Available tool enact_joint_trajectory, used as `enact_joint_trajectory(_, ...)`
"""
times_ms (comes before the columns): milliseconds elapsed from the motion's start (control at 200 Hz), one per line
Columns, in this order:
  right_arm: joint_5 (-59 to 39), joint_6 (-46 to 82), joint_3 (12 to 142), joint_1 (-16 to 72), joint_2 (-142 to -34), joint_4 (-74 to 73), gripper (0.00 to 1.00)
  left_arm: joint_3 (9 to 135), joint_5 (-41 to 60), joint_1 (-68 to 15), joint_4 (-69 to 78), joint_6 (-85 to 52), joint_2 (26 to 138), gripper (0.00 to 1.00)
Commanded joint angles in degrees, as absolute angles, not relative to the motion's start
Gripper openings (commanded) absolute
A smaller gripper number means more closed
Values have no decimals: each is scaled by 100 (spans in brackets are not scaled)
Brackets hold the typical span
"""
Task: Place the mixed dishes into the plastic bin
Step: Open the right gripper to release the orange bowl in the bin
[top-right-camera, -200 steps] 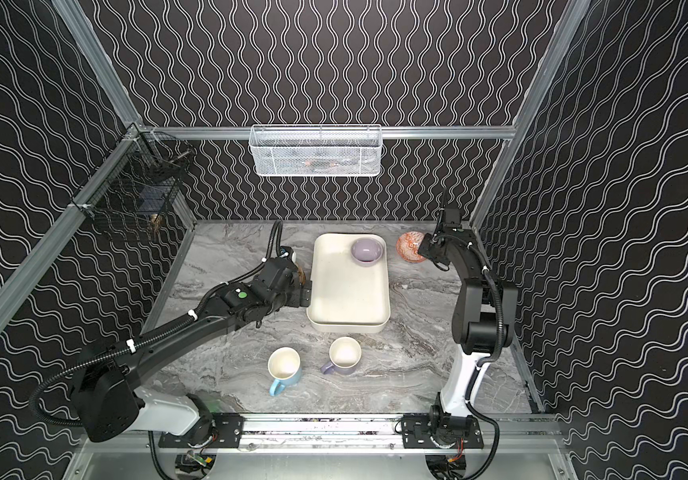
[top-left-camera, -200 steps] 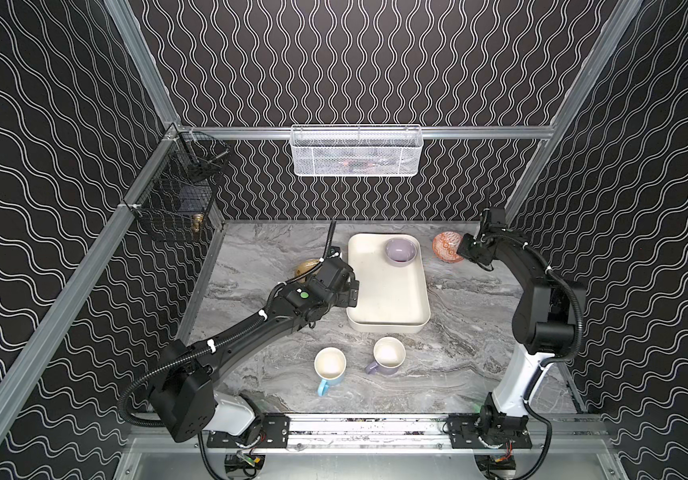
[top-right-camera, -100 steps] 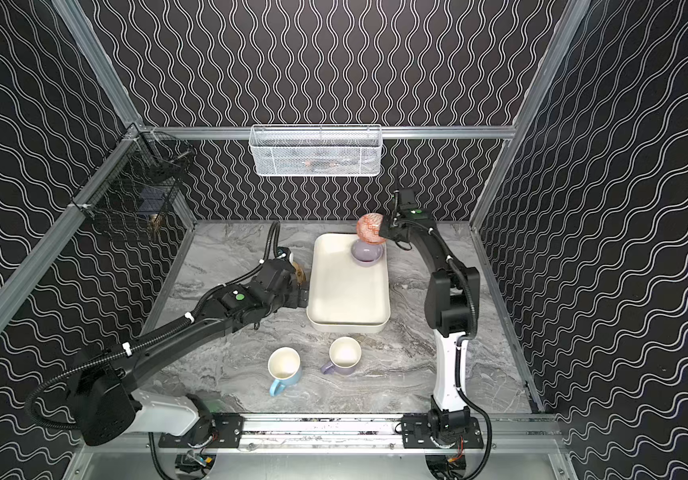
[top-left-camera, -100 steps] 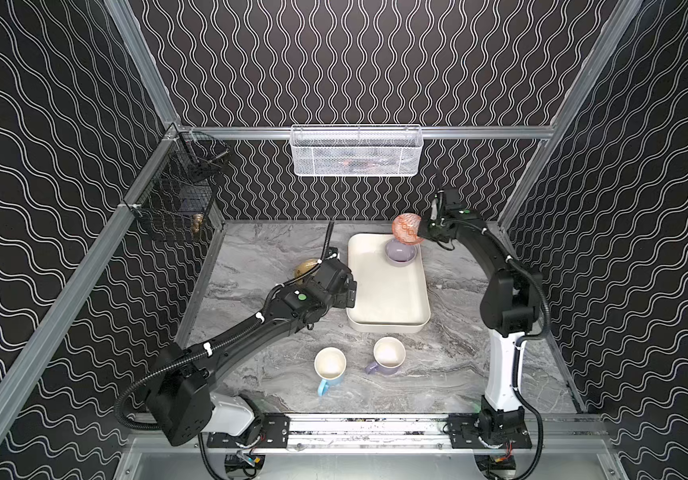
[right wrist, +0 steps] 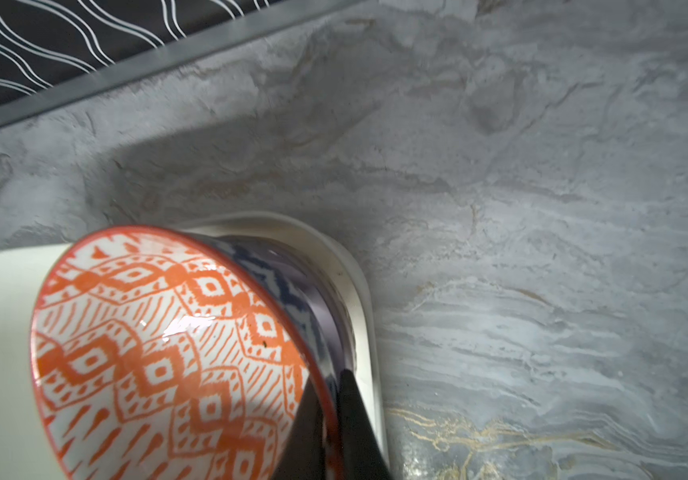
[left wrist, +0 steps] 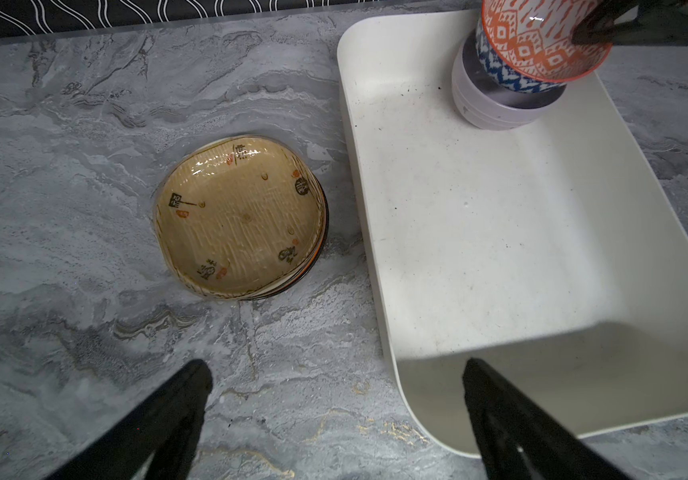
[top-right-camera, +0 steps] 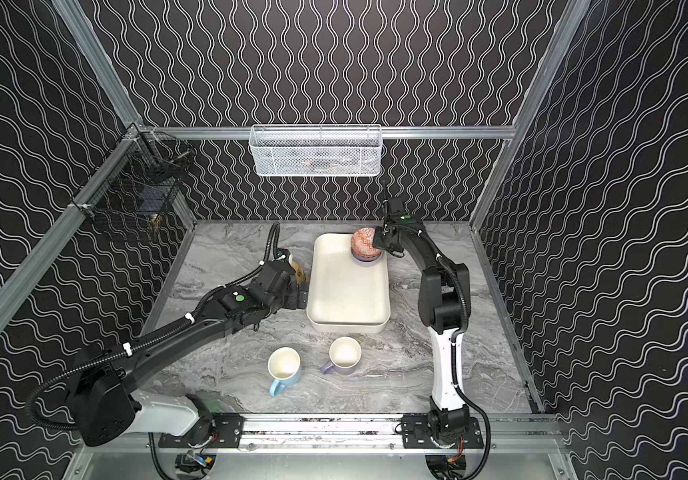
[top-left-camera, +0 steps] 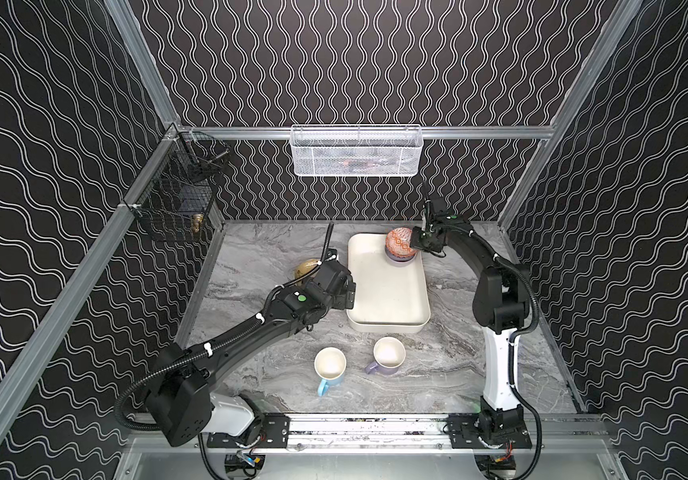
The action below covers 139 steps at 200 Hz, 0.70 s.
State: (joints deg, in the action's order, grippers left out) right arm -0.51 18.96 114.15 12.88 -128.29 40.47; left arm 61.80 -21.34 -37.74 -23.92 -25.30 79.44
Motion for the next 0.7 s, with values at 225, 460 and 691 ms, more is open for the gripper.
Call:
enact_joint_trajectory(225,-158,1848,11338,1327,-12791,3920,10,6183,-2145,-3772,-2332,-2540,7972,99)
enact_joint_trajectory(460,-150,1793,11355,1360,-12711,4010,24,6199,-2136,-3770,-2334,-2559,8006,99)
enact_joint_trajectory(691,-40,1776,11147,1350,-12527,3916,14,6181,-2145,-3768,-2346,-2574,7974,99)
